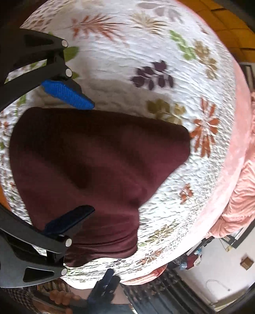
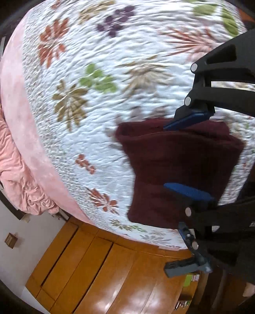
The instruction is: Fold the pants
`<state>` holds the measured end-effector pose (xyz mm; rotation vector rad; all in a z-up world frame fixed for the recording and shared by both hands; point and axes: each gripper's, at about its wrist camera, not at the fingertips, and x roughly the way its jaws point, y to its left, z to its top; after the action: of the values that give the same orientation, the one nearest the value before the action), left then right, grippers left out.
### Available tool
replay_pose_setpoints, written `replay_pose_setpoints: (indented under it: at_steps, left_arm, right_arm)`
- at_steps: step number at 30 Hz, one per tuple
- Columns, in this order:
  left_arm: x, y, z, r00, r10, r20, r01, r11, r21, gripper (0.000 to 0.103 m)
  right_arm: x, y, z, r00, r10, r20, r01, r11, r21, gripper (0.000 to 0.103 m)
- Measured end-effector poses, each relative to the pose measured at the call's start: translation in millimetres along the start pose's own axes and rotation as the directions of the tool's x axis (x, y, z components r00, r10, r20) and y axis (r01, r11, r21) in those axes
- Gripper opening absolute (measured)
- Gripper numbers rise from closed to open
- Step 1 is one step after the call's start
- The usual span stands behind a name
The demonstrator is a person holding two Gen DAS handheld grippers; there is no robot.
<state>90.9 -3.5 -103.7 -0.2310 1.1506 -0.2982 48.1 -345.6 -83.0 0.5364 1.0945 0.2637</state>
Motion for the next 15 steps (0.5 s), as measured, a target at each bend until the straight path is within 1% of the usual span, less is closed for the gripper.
replay_pose_setpoints:
  at_steps: [2,4,6,8,9,11,13,15]
  left_arm:
    - [3,-7,7,1.000,0.019,0.001,-0.019,1.000,0.015,0.097]
    - [6,-9,10,0.999,0.038,0.000,-0.038,0.999,0.027,0.097]
    - [9,-11,10,0.999,0.052,0.000,-0.052,0.998,0.034,0.097]
    - [11,-9,10,0.998,0.066,0.002,-0.066,0.997,0.042,0.097]
    - [13,-8,9,0.997,0.074,0.000,-0.074,0.996,0.047,0.097]
    - [17,-5,8,0.996,0.084,-0.006,-0.084,0.995,0.048,0.097]
    - [21,-3,7,0.996,0.090,-0.009,-0.090,0.995,0.045,0.097]
    - [24,-2,5,0.996,0.093,-0.012,-0.092,0.995,0.042,0.097]
  right_arm:
    - [22,-2,18,0.999,-0.019,-0.036,0.019,1.000,0.017,0.060]
    - [43,-6,27,0.997,-0.037,-0.068,0.040,0.999,0.036,0.061]
    - [55,-12,28,0.995,-0.039,-0.089,0.044,0.997,0.058,0.062]
    - [65,-15,28,0.994,-0.005,-0.105,0.013,0.997,0.071,0.049]
    - [68,-15,28,0.994,0.012,-0.106,-0.004,0.997,0.073,0.033]
    - [68,-14,27,0.995,0.040,-0.095,-0.034,0.997,0.062,0.017]
    - [64,-10,27,0.997,0.036,-0.073,-0.034,0.999,0.026,0.012]
    - [63,-16,26,0.997,0.022,-0.068,-0.019,0.999,0.041,0.011]
